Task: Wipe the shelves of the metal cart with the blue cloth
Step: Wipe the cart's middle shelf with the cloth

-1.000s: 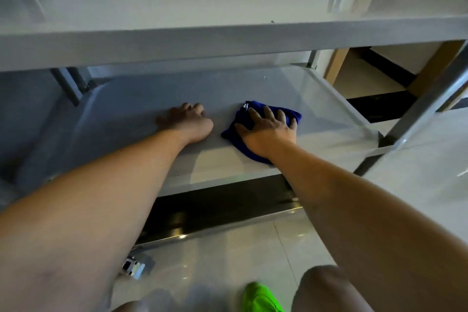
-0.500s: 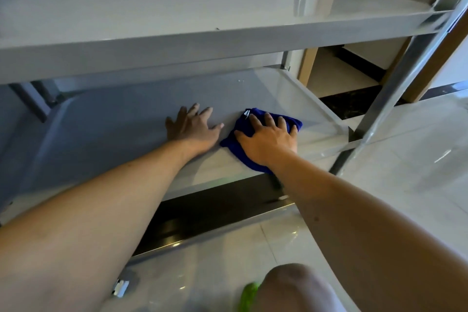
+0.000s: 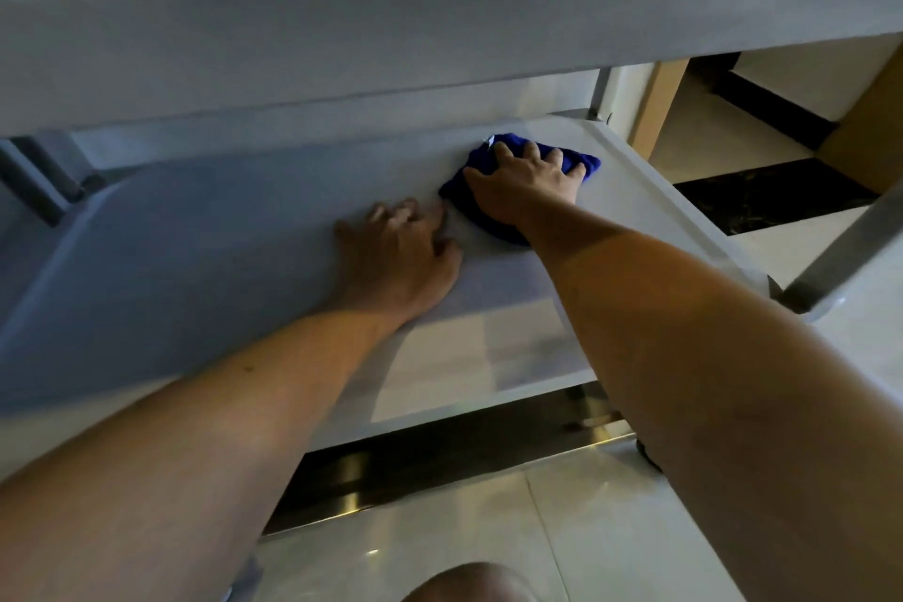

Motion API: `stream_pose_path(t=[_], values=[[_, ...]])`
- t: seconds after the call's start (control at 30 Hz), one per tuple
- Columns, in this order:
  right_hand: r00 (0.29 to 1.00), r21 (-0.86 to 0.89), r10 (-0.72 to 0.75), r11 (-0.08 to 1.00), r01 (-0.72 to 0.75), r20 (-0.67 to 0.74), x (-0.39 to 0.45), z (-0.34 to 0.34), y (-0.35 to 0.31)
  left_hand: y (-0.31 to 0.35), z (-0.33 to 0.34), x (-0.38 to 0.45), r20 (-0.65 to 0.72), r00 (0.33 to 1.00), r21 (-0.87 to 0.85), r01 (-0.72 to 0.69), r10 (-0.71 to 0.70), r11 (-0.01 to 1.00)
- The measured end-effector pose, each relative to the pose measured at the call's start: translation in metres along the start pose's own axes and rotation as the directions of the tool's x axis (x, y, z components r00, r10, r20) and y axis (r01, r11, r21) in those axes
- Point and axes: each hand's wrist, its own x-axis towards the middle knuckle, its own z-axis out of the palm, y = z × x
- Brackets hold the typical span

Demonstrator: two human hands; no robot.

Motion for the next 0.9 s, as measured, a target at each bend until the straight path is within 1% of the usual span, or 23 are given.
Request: stream_pose_path(t=[0.17,0.27,0.33,0.53,0.6,0.7,0.77,0.87,0.9], values=[[1.000,0.015,0.015,1.000,-0.015,0.002,0.032,0.000,-0.011,0.000,0.002,0.001,0.032,0.999,0.003,0.008,-0.008,1.000],[1.000,0.022,0.017,1.000,-0.018,0.006,0.034,-0.001,-0.010,0.000,0.001,0.001,0.055,0.998,0.014,0.001,-0.002,1.000],[1.000,0.021,0.018,1.000,-0.018,-0.003,0.028,-0.002,-0.007,0.001,-0.001,0.000,0.046,0.999,0.003,0.006,-0.006,1.000],[0.999,0.044,0.006,0.999,-0.005,-0.034,-0.031,-0.001,0.017,0.005,-0.010,-0.005,0.037,0.999,-0.040,0.003,-0.002,0.999],[0.999,0.036,0.010,0.999,-0.008,-0.033,-0.057,-0.001,0.032,0.006,-0.014,-0.006,0.069,0.998,-0.029,-0.003,0.005,1.000],[0.999,0.016,0.052,0.999,-0.051,-0.012,-0.093,-0.006,0.052,0.012,-0.023,-0.007,0.141,0.989,0.009,0.034,-0.035,0.999],[0.997,0.023,0.070,0.997,-0.070,0.014,-0.113,-0.012,0.066,0.020,-0.030,-0.009,0.158,0.986,0.029,0.051,-0.055,0.998],[0.992,0.033,0.124,0.992,-0.124,0.019,-0.140,-0.018,0.089,0.038,-0.044,-0.010,0.204,0.977,-0.022,0.075,-0.069,0.997],[0.988,0.032,0.151,0.988,-0.151,0.012,-0.148,-0.019,0.096,0.044,-0.047,-0.011,0.219,0.974,-0.030,0.063,-0.055,0.998]])
